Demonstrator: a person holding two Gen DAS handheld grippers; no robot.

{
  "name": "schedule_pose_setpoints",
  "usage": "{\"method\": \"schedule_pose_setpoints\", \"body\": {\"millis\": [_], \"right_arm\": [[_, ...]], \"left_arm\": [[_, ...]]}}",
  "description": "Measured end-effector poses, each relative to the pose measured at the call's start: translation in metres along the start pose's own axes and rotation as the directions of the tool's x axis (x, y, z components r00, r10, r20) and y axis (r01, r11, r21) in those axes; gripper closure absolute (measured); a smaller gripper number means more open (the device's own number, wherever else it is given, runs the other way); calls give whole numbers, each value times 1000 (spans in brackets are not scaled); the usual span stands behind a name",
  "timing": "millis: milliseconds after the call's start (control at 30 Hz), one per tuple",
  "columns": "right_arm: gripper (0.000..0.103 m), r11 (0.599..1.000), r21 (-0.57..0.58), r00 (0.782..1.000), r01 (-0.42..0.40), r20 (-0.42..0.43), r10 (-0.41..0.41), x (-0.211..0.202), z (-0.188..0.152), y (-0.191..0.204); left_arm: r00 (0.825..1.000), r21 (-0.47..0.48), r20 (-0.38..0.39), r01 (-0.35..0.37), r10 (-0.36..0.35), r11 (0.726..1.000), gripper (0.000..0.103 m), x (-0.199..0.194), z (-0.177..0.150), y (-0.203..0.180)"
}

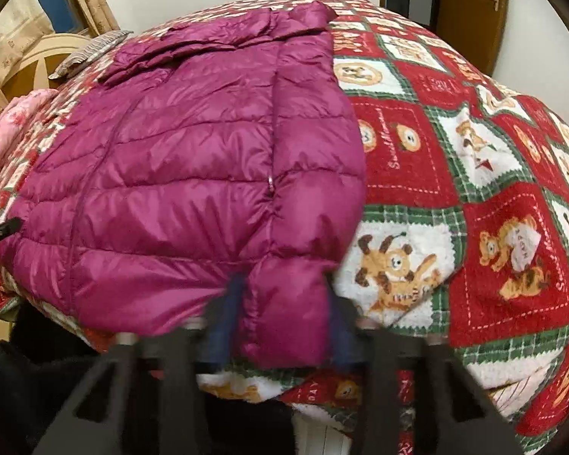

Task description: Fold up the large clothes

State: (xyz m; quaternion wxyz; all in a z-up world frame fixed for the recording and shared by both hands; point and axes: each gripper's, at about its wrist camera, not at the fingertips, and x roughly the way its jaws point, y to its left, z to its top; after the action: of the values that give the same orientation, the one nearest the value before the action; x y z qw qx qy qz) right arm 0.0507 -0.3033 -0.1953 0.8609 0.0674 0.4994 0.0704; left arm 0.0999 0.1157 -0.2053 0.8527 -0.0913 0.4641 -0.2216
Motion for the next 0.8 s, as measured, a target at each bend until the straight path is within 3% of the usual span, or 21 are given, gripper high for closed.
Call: {"method": "schedule_pose_setpoints", "body": {"millis": [167, 467, 633, 800], "right_arm": [[88, 997, 40, 998, -59, 35, 58, -15, -1, 3], [89, 978, 53, 963, -203, 193, 190, -85, 1, 14], [90, 975, 14, 948, -220, 239, 210, -111, 2, 27], [90, 975, -5, 932, -223, 293, 215, -142, -2, 34]], "left_arm": [[996, -50, 22, 83, -82, 995, 92, -10, 3, 5], [982, 28, 132, 134, -137, 991, 95, -59, 9, -14], [961, 69, 197, 187, -197, 980, 95, -94, 5, -20], [927, 119, 264, 244, -268, 962, 95, -132, -1, -30]]}}
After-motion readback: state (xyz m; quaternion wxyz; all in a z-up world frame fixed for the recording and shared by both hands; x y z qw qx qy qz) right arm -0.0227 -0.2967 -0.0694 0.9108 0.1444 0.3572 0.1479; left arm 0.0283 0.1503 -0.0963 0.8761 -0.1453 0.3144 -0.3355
